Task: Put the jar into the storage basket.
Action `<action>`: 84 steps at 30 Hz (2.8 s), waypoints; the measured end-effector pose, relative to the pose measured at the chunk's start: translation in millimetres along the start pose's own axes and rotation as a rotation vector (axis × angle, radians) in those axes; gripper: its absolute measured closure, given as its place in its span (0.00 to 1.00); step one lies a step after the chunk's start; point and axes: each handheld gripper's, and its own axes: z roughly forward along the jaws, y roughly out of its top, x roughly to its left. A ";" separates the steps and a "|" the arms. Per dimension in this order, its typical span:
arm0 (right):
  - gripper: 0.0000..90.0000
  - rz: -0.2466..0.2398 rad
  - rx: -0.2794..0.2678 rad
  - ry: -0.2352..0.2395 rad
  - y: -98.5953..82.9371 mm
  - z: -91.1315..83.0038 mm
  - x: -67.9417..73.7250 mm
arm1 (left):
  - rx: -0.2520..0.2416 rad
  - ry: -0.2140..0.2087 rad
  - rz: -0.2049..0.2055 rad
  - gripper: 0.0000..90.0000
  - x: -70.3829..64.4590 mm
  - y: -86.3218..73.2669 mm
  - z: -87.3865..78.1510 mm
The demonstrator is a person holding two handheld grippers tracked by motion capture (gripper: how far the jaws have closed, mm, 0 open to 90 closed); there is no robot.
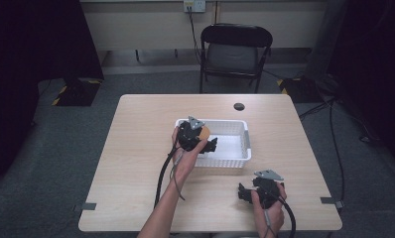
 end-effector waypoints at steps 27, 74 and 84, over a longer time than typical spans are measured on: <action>0.00 0.000 0.000 0.000 0.0 0.0 0.0 | -0.107 0.046 -0.059 0.01 20.5 12.1 -53.0; 0.00 0.000 0.000 0.000 0.0 0.0 0.0 | -0.195 0.047 -0.142 0.02 20.4 -30.4 -129.3; 0.00 0.000 0.000 0.000 0.0 0.0 0.0 | -0.193 0.039 -0.146 0.02 12.9 -45.4 -145.5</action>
